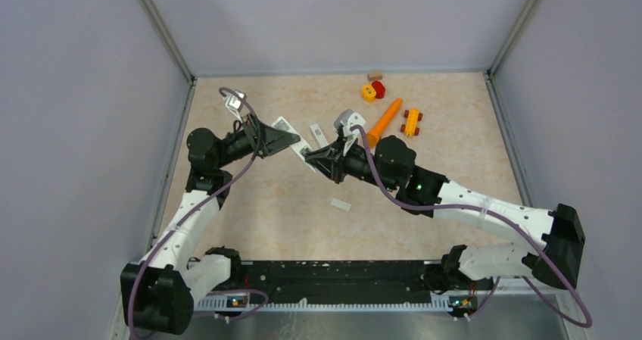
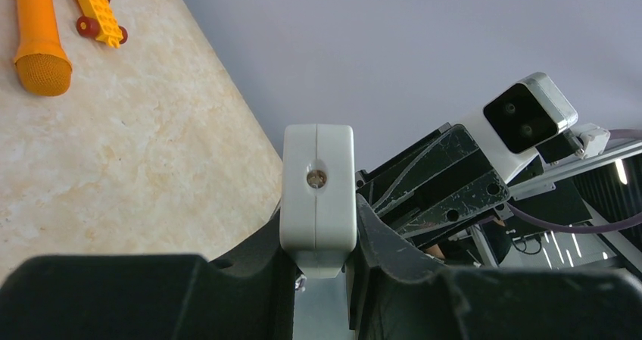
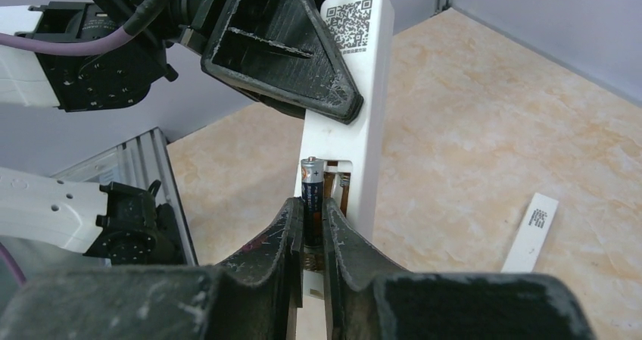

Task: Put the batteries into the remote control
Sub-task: Load the battery into the remote control.

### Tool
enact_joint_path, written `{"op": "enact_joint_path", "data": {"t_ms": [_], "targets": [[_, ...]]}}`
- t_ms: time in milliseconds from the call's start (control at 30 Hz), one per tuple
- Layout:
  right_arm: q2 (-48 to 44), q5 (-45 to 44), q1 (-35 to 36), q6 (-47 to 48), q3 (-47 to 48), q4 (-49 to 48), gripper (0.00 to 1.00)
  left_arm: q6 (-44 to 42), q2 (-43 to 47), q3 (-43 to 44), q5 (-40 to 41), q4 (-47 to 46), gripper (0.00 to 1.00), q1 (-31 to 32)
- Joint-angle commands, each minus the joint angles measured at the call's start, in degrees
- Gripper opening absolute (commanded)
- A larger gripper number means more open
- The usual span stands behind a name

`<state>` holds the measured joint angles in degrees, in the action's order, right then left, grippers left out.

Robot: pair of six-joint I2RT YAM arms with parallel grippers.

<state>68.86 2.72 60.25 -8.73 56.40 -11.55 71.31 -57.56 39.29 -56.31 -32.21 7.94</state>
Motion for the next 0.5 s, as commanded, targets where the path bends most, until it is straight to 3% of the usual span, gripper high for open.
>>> {"op": "enact_joint_path", "data": {"t_ms": [0, 467], "targets": [[-0.1, -0.2, 0.6, 0.3, 1.5, -1.3, 0.14, 3.9, 0.0, 1.0, -1.7, -6.3, 0.00, 0.3], [-0.5, -2.4, 0.6, -0.5, 0.9, -2.0, 0.25, 5.6, -0.4, 0.6, -1.9, -7.2, 0.00, 0.3]]}}
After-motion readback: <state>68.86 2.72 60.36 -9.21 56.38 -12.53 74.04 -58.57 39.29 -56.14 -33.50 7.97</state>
